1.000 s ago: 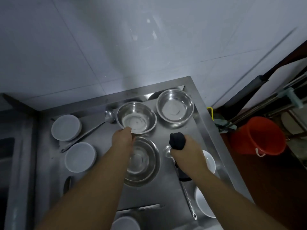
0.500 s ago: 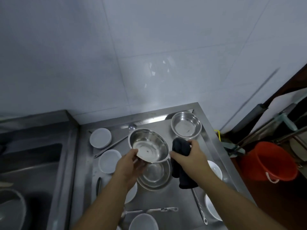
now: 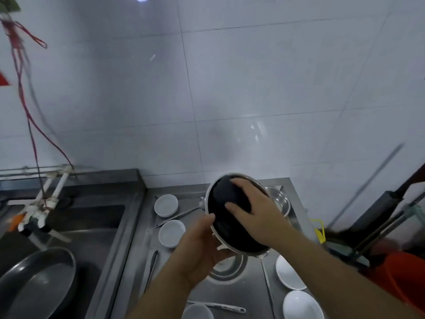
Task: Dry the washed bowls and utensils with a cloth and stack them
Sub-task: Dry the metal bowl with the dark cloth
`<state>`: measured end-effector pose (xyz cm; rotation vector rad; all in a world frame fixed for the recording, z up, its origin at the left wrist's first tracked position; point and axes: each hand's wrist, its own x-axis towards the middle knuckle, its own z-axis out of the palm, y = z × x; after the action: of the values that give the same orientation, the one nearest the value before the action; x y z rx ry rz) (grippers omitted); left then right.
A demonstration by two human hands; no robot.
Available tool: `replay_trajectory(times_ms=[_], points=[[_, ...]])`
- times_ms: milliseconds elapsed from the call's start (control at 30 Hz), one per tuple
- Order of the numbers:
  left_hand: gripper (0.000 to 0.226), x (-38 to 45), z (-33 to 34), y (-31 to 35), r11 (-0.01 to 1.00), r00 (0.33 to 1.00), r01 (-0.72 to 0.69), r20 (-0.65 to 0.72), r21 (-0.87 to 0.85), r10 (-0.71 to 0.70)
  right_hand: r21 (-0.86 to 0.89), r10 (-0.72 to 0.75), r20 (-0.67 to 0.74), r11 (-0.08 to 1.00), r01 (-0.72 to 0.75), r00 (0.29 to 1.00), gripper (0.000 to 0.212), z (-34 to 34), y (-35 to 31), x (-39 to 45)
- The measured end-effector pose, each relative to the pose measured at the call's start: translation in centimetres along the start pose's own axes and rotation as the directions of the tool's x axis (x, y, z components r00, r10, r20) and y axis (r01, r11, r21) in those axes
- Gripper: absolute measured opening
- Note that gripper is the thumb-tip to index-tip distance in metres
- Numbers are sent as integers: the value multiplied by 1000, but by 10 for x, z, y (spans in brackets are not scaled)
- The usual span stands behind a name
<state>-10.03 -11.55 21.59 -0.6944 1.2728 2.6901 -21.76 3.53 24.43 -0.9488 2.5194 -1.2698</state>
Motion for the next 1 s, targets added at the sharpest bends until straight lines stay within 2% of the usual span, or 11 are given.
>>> replay_trajectory(times_ms=[100, 167, 367, 500, 633, 733, 900, 1000], points=[[57, -14, 13, -7, 998, 998, -67, 15, -9, 67, -157, -141, 164, 973, 167, 976, 56, -11, 6, -5], [57, -21, 21, -11, 992, 992, -127, 5, -10, 127, -217, -149, 185, 958, 188, 972, 54, -17, 5, -6], [43, -28, 49, -10, 972, 972, -234, 7, 38, 234, -308, 79, 28, 949, -67, 996, 43, -17, -2, -13], [40, -26, 44, -4, 970, 969, -244, -27, -6, 244, -232, 122, 79, 968, -101, 989, 34, -11, -11, -24], [41, -34, 28, 8, 985, 985, -171, 12, -24, 172, -28, 45, 179, 999, -41, 983, 39, -7, -22, -35], [43, -41, 12, 14, 996, 994, -91, 62, 14, 90, 29, -20, 201, 999, 14, 979, 46, 4, -28, -33], [45, -45, -11, 25, 1000, 997, -26, 70, -17, 27, -150, -173, 134, 970, 192, 976, 47, 29, -42, -7], [47, -47, -19, 33, 995, 998, -58, 29, -79, 61, -353, -168, 64, 918, 180, 984, 45, 36, -53, 16]])
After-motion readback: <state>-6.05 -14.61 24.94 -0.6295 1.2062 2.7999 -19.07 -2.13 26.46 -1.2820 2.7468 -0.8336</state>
